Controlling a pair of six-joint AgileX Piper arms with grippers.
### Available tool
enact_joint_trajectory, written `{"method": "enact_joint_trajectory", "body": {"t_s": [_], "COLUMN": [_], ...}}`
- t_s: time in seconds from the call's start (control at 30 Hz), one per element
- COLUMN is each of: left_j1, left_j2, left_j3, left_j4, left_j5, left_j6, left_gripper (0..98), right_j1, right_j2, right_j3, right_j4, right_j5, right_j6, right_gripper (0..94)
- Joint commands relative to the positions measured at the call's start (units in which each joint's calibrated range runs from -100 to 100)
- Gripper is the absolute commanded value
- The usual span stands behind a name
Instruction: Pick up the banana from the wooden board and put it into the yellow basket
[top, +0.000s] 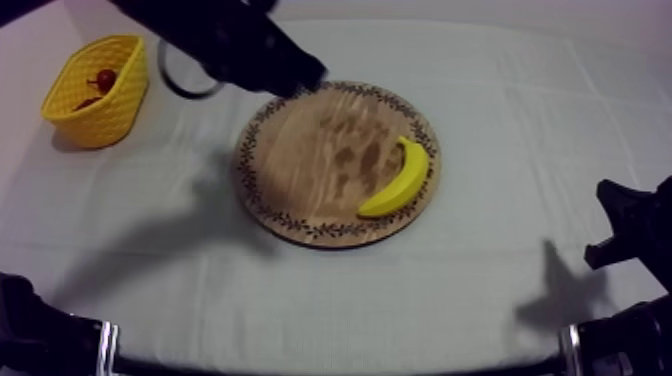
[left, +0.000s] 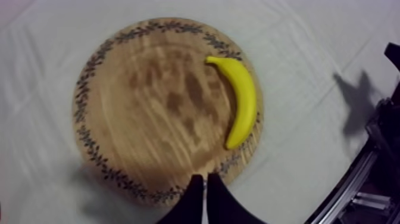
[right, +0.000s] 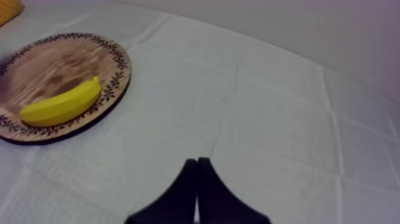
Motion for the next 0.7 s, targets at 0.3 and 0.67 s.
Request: {"method": "enact_joint_trajectory", "body": {"t_s": [0.3, 0.67], "left_j1": [2.59, 3.69], "left_j2": [10.96, 19.48], "left_j3": [-7.99, -19.14], "left_j4": [0.89, 1.17], "left_j5": [0.09, 4.44], "left_j6": [-1.07, 0.21], "left_gripper": [61.2, 91.6], "right_j1": [0.01, 0.01], "right_j2": [0.03, 0.03], "right_j3": [-0.03, -0.03], "right_j4": [0.0, 0.0], "right_j5": [0.01, 0.01], "right_j6": [0.03, 0.03], "right_gripper": [0.2, 0.2]}}
